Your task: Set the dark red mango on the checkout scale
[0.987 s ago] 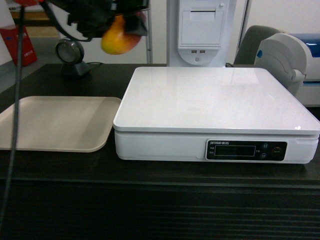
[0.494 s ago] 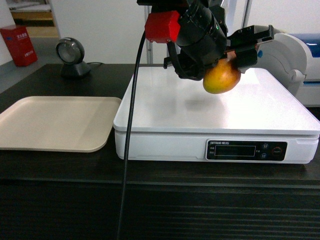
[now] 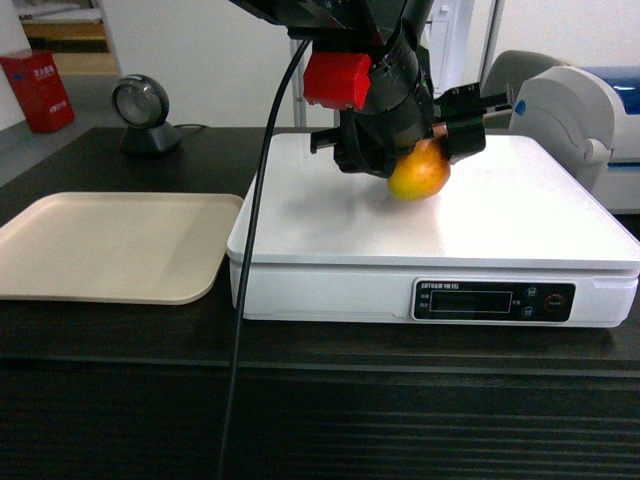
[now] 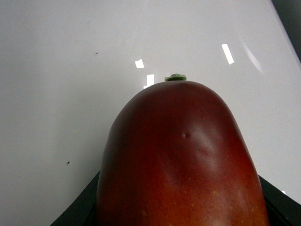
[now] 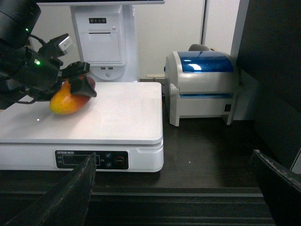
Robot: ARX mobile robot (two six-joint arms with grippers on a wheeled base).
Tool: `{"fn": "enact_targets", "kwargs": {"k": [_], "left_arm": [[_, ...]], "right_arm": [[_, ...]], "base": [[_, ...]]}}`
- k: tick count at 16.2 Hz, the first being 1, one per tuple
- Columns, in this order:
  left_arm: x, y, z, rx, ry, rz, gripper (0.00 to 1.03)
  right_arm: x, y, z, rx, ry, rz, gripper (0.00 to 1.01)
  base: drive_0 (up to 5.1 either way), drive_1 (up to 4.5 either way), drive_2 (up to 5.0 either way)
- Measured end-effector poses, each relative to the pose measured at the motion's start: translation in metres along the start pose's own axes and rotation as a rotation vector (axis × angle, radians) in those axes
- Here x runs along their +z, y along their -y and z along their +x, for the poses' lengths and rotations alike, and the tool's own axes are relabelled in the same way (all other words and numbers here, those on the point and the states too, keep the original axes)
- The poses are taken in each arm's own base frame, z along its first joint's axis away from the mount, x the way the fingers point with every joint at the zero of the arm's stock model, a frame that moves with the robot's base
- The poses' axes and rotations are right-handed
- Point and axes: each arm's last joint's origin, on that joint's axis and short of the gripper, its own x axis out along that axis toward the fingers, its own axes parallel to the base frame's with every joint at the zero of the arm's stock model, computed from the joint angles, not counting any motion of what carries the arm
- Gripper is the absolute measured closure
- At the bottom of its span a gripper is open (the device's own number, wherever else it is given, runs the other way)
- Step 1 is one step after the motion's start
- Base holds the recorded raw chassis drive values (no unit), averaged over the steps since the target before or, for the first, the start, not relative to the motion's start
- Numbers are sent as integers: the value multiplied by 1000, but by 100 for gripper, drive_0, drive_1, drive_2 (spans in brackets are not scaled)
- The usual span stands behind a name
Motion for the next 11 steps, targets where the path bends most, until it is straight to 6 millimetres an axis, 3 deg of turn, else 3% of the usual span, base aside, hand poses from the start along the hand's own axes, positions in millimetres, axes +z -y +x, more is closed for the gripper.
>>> {"fn": "enact_targets", "kwargs": {"k": [3,7,11], "left_arm": [[-6,3,7,37,-24,8,42],[-6,10,9,28,-21,13,6],[1,13,8,12,37,16,5]], "right_arm": [[0,0,0,0,0,0,3],[0,0,0,0,0,0,3],[0,0,0,0,0,0,3]], "base": [[0,0,0],[0,0,0],[0,0,0]]}}
